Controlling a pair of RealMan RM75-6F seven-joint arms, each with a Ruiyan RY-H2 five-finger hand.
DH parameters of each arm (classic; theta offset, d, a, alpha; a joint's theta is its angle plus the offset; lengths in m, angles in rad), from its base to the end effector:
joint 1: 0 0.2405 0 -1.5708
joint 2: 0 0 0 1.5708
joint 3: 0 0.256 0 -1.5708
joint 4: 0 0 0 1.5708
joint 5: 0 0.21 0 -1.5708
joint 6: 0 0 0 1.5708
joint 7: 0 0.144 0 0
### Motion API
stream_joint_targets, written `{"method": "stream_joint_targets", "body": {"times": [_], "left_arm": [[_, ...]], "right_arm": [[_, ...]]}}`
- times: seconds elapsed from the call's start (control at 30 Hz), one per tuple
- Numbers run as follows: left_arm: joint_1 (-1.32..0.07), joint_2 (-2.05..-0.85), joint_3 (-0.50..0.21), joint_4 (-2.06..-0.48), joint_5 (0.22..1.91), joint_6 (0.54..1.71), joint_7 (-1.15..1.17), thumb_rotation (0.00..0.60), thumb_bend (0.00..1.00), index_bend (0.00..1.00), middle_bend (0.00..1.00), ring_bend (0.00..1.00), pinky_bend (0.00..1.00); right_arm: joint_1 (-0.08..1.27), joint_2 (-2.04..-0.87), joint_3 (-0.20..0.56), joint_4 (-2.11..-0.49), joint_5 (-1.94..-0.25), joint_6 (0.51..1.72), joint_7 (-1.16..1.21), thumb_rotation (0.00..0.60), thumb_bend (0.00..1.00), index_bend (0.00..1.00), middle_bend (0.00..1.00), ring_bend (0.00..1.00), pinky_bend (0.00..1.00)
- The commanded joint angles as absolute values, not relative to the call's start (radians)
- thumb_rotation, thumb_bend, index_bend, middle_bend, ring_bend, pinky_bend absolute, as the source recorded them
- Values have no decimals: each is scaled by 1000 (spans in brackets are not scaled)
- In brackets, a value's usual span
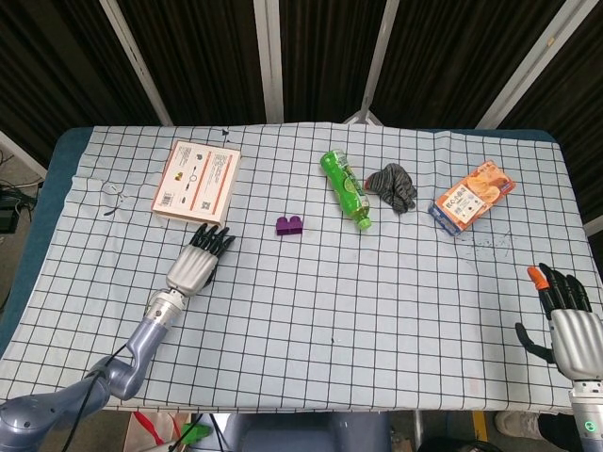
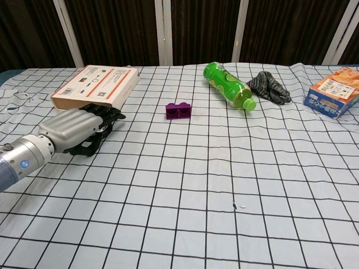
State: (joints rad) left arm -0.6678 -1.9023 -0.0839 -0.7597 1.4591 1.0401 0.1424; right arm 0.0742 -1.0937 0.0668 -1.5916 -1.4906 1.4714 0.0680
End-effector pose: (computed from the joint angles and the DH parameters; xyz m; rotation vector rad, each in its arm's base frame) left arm -0.2193 0.3493 -0.0770 -1.9010 -0.6278 -0.8140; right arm -0.3193 -0.1817 0.1707 1.3555 -0.9273 0.9174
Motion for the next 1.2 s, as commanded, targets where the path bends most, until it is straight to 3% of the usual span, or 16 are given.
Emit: {"method": "stream_joint_targets", "body": {"times": [0.03, 0.13, 0.3, 0.4, 0.53, 0.67, 0.87, 1.2], "left_arm": [[-667, -1862, -96, -832, 1485, 1117, 150, 600, 973, 0, 0, 0, 33], [-655, -1772, -113, -998, 1518, 1220, 200, 600, 973, 0, 0, 0, 33], [-584, -1512, -136, -1448, 1527, 1345, 391, 600, 969, 0, 0, 0, 32], [-515, -1375, -110, -1655, 1512, 1392, 494, 600, 960, 0, 0, 0, 32], [-389, -1212, -25, -1830, 1521, 1487, 544, 600, 953, 0, 0, 0, 30], [-311, -1146, 27, -1848, 1543, 1552, 466, 600, 951, 0, 0, 0, 30], [-195, -1092, 78, -1742, 1545, 1639, 236, 600, 951, 0, 0, 0, 30], [-126, -1084, 68, -1615, 1541, 1660, 18, 600, 951, 0, 0, 0, 30]], "right_arm": [[75, -1095, 67, -1591, -1491, 1471, 66, 600, 388, 79, 0, 0, 0], [76, -1097, 67, -1592, -1494, 1471, 59, 600, 388, 79, 0, 0, 0], [78, -1100, 64, -1595, -1501, 1469, 52, 600, 388, 79, 0, 0, 0], [78, -1100, 63, -1598, -1500, 1468, 47, 600, 387, 79, 0, 0, 0], [77, -1099, 62, -1603, -1505, 1473, 43, 600, 388, 79, 0, 0, 1], [74, -1097, 60, -1606, -1508, 1477, 40, 600, 388, 78, 0, 0, 0], [68, -1095, 57, -1614, -1517, 1490, 34, 600, 388, 79, 0, 0, 0], [67, -1097, 54, -1623, -1528, 1497, 10, 600, 388, 78, 0, 0, 0]]}}
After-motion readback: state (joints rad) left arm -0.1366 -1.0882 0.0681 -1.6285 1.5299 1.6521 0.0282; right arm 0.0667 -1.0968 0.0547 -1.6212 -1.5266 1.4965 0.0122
